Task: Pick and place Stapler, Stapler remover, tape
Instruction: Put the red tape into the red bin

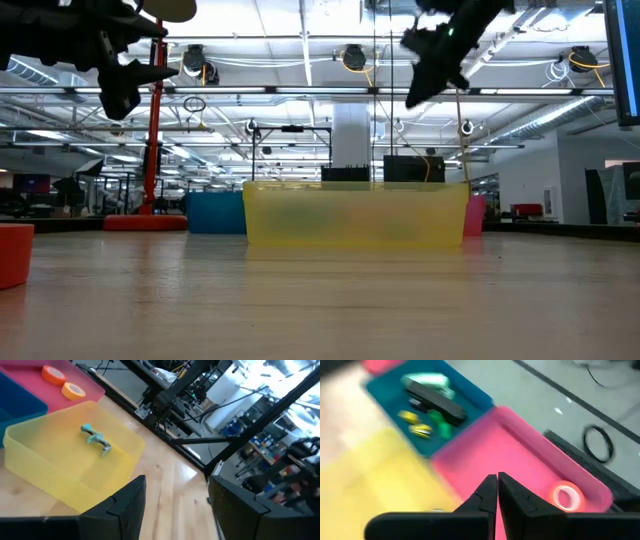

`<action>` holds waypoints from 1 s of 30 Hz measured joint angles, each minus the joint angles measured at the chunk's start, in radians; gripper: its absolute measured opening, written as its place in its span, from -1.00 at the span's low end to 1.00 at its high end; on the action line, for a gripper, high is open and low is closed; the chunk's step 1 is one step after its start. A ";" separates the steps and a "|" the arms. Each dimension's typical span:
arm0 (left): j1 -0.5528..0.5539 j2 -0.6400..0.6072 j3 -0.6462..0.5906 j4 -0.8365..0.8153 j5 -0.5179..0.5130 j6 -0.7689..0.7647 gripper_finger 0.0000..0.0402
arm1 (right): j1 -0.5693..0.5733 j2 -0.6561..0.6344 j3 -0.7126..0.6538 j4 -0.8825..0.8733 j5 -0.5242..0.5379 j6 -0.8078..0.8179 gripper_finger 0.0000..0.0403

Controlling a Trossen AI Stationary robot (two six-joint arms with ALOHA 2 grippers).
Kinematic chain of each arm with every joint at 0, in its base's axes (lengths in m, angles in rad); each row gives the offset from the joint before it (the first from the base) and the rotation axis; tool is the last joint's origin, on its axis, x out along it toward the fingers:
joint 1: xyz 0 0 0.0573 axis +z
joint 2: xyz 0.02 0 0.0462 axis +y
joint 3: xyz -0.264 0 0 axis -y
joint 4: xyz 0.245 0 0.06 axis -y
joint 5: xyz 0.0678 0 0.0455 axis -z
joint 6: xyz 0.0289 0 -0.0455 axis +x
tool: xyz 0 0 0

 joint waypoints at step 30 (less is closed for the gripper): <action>-0.001 0.000 0.000 0.024 0.077 -0.083 0.08 | 0.360 -0.874 -0.730 0.336 -0.033 0.404 -1.00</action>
